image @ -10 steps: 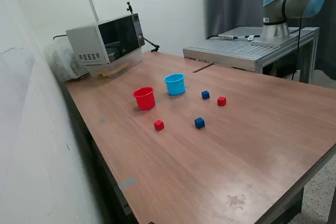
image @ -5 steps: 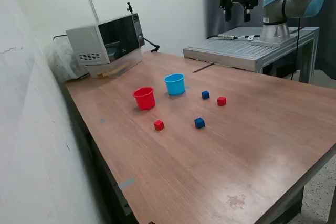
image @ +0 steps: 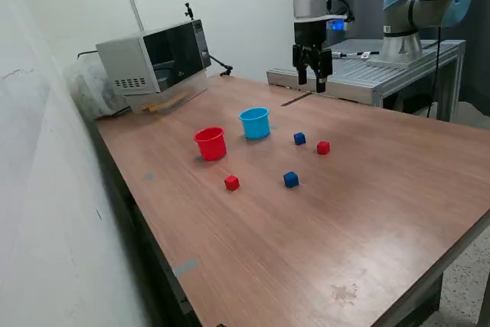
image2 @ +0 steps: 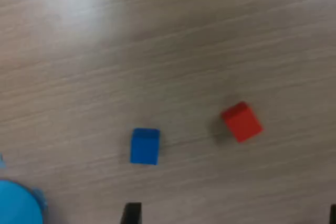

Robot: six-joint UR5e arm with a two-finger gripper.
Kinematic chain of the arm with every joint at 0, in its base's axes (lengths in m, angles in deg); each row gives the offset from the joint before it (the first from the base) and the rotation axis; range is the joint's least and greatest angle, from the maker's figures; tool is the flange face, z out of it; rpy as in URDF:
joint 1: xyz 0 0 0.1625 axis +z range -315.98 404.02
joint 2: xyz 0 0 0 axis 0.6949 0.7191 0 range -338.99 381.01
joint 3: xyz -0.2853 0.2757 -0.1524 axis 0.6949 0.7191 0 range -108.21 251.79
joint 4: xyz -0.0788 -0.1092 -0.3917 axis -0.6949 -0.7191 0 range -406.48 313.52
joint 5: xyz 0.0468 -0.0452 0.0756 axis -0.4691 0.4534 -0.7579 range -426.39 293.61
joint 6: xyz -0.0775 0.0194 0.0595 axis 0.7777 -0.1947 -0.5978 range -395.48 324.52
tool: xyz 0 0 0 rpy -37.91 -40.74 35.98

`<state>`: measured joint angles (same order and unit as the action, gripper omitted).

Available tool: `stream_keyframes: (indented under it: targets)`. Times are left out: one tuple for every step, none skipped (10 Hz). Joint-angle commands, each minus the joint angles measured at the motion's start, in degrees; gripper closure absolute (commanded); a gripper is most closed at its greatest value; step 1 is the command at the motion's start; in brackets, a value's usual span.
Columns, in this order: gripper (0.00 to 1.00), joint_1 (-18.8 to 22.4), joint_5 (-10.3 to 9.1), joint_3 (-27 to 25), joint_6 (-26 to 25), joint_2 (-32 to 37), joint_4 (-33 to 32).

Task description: Place red objects in the red bin, and blue objects in the blue bin.

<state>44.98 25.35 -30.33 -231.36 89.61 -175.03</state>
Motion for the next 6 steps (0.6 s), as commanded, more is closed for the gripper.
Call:
stream_keyframes:
  targets:
    - [0.00,-1.3,0.02,-0.6,0.0,-4.0,-3.5]
    - [0.00,-1.3,0.02,-0.8,0.0,-4.6,-4.2]
    - [0.00,-1.3,0.02,-1.0,0.0,-5.6,-4.9]
    - [0.00,-1.6,0.11,-1.1,0.0,-6.8,-5.8]
    - [0.00,-1.7,0.11,-1.1,0.0,-8.0,-6.4]
    - [0.00,-2.5,0.19,-1.1,0.0,-8.8,-6.9]
